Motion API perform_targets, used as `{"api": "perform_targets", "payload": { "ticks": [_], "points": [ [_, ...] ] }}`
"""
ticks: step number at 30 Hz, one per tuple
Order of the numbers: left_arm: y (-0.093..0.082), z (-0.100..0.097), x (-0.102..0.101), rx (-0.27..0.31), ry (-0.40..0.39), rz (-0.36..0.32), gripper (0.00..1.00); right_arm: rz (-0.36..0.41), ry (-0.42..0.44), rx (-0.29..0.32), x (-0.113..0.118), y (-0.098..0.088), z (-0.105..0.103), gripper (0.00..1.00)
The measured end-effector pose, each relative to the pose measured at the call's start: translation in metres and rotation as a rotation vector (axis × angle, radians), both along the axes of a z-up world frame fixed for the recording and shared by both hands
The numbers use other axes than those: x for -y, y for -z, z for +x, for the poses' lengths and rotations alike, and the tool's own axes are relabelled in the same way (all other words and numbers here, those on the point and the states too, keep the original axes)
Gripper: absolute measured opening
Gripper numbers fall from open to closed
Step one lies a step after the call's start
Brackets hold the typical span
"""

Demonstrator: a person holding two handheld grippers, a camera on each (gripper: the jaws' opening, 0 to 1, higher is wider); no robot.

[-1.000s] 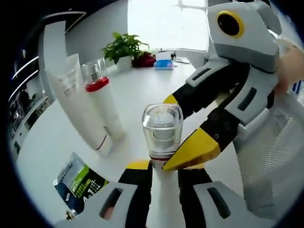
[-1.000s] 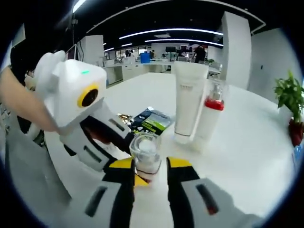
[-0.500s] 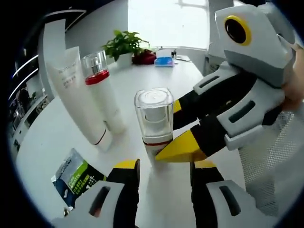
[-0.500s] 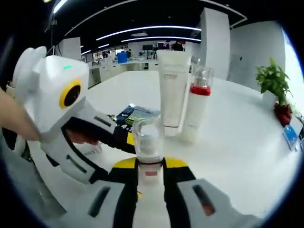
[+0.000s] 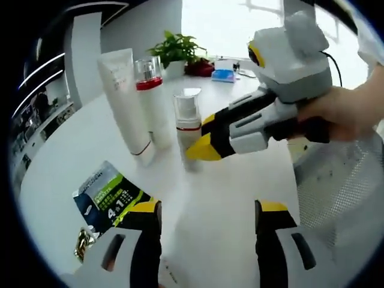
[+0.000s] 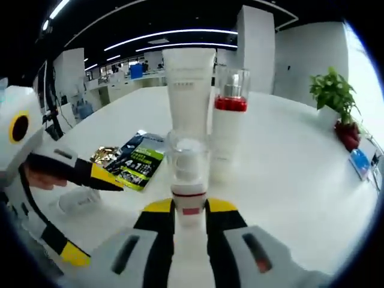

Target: Arrange the skincare products in the storage area until every visible bottle or jar stands upright without overlapping.

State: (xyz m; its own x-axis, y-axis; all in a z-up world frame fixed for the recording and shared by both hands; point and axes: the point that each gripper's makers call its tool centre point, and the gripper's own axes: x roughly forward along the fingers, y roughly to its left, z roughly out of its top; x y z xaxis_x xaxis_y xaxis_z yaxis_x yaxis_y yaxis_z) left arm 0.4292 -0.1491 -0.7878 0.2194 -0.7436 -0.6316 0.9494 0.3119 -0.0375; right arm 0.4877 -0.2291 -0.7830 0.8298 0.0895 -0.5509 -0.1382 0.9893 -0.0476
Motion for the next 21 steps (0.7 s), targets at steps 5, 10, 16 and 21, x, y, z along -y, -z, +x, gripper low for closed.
{"api": "perform_targets", "payload": {
  "ticks": [5, 10, 16, 21],
  "points": [
    [-0.007, -0.007, -0.006, -0.003, -0.011, -0.005, 0.64, 0.001, 0.068, 0.011, 0.01, 0.002, 0.009, 0.19],
    [-0.011, -0.012, -0.011, -0.013, -0.025, -0.005, 0.67, 0.021, 0.118, -0.024, 0.021, 0.011, 0.016, 0.19],
    [-0.012, -0.024, -0.011, -0.029, -0.025, -0.004, 0.7, 0.008, 0.132, -0.02, 0.028, 0.011, 0.026, 0.19],
    [-0.009, -0.035, -0.01, -0.047, -0.009, 0.002, 0.7, -0.005, 0.136, -0.016, 0.031, 0.011, 0.033, 0.19]
  ]
}}
